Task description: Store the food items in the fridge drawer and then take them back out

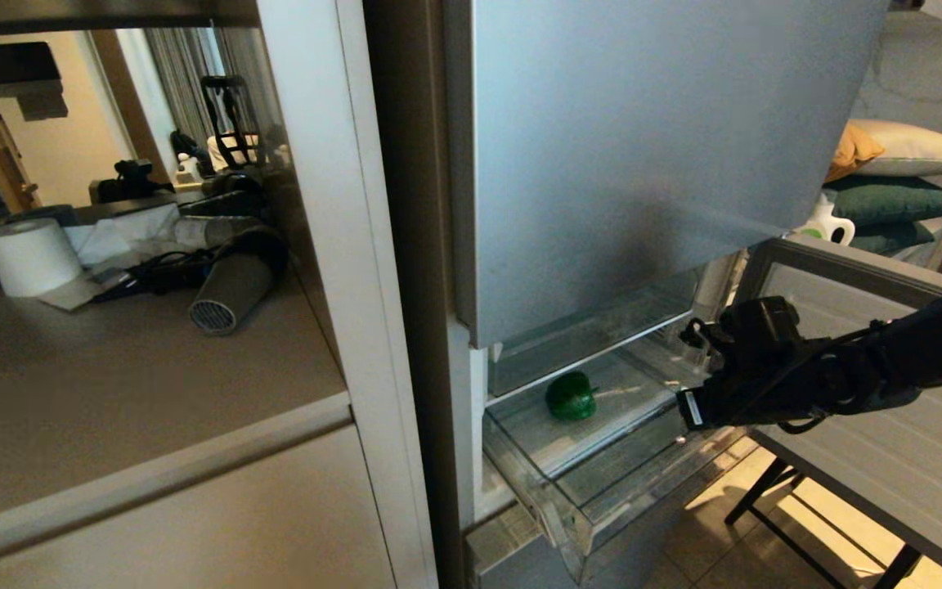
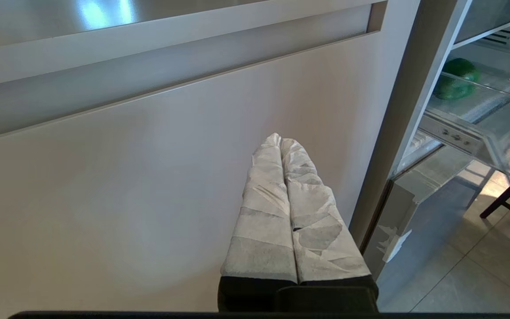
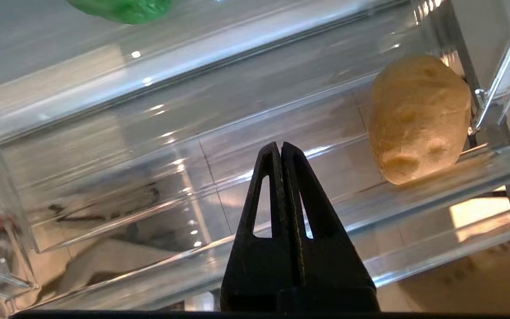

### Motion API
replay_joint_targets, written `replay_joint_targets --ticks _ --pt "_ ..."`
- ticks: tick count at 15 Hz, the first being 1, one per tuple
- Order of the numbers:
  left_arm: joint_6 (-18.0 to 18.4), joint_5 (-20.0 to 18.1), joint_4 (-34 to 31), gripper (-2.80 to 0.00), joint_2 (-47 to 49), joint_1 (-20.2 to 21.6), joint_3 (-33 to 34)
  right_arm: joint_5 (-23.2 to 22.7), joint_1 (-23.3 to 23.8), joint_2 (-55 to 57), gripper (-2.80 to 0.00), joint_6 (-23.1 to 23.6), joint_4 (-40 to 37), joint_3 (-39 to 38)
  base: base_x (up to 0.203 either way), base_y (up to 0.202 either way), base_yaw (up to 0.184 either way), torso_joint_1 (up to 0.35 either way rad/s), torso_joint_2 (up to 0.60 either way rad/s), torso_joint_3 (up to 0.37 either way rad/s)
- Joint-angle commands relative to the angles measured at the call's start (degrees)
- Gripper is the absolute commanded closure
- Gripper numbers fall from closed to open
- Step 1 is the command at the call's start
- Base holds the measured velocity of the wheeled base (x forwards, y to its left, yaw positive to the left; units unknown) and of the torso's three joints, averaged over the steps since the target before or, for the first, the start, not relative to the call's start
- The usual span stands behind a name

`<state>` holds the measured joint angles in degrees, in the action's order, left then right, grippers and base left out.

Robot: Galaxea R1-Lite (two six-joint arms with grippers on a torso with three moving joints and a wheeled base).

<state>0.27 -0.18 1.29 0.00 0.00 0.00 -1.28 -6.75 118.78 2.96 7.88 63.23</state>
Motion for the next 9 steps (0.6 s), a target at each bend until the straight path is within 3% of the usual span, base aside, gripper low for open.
replay_joint_targets --ticks 1,6,9 --pt "0.00 0.01 0.03 0.00 0.09 0.00 0.62 -0.04 0.11 -1.36 0.00 0.20 -0.30 -0.35 0.000 0.000 0.000 0.000 0.00 0.000" --pt "0.00 0.01 0.03 0.00 0.09 0.00 0.62 0.09 0.16 -5.86 0.00 0.86 -2.65 -4.11 0.000 0.000 0.000 0.000 0.00 0.000" --pt "0.00 0.01 0.03 0.00 0.09 0.00 0.62 3.65 0.16 -6.97 0.00 2.73 -2.62 -7.11 0.000 0.000 0.000 0.000 0.00 0.000"
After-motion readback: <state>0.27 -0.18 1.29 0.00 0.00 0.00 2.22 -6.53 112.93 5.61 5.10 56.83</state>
